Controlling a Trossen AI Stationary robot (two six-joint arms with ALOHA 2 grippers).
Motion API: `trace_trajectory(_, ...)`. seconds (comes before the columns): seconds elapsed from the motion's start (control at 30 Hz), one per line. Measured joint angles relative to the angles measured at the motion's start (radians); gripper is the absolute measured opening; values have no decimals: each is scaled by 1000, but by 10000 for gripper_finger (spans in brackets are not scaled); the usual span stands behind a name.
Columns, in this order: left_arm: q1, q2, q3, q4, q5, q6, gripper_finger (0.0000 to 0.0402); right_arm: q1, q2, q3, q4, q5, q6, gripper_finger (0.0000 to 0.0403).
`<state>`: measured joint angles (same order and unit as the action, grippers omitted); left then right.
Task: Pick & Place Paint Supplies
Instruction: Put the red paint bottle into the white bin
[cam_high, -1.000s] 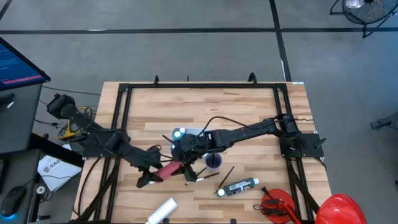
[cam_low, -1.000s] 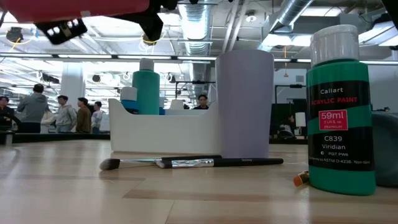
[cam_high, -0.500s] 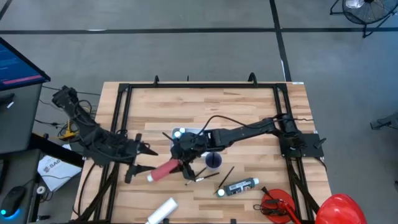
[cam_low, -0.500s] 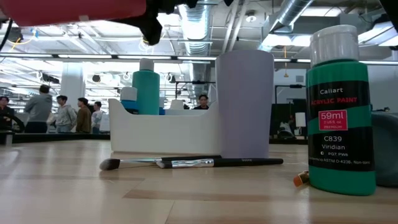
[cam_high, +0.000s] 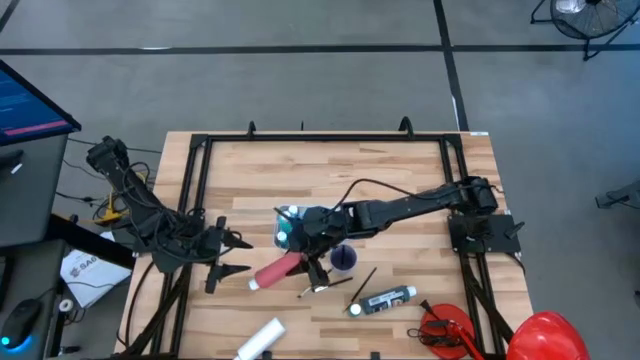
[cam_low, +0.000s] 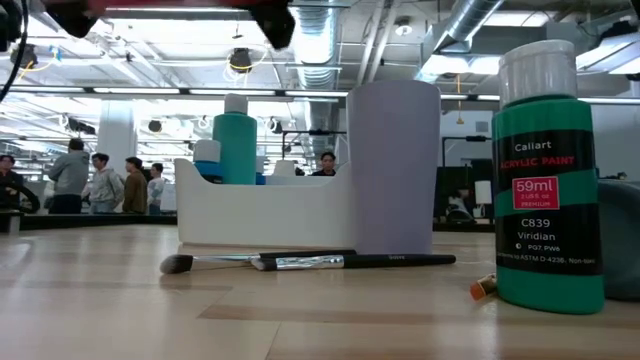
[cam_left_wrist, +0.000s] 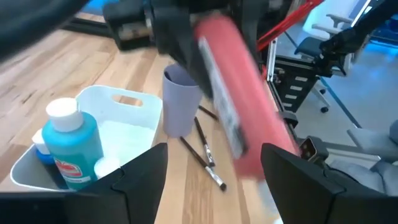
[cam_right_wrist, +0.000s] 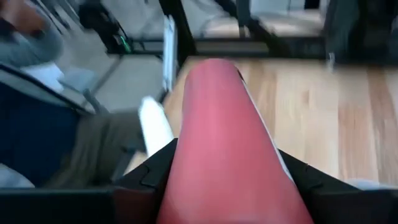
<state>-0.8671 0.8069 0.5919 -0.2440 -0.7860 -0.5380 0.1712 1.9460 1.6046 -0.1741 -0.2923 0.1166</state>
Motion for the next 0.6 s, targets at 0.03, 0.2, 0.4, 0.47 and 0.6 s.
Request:
trace_trajectory(0.03, -4, -2, 0, -1, 0, 1, 249, 0, -24, -29, 23, 3, -8, 169)
trace_trajectory(0.2, -17, -3, 0, -12, 0, -1, 244, 4, -197, -228, 155, 11, -11, 194)
trace_trajectory(0.4, -16, 40, 0, -7, -110, 10, 242, -6, -396, -488, 539, 25, 40, 192)
trace_trajectory(0.47, -16, 70, 0, 15, -218, 36, 242, -13, -428, -555, 647, 33, 58, 177)
trace_trajectory(0.6, 5, 158, 0, 152, -436, 141, 241, -17, -424, -625, 902, 68, 68, 170)
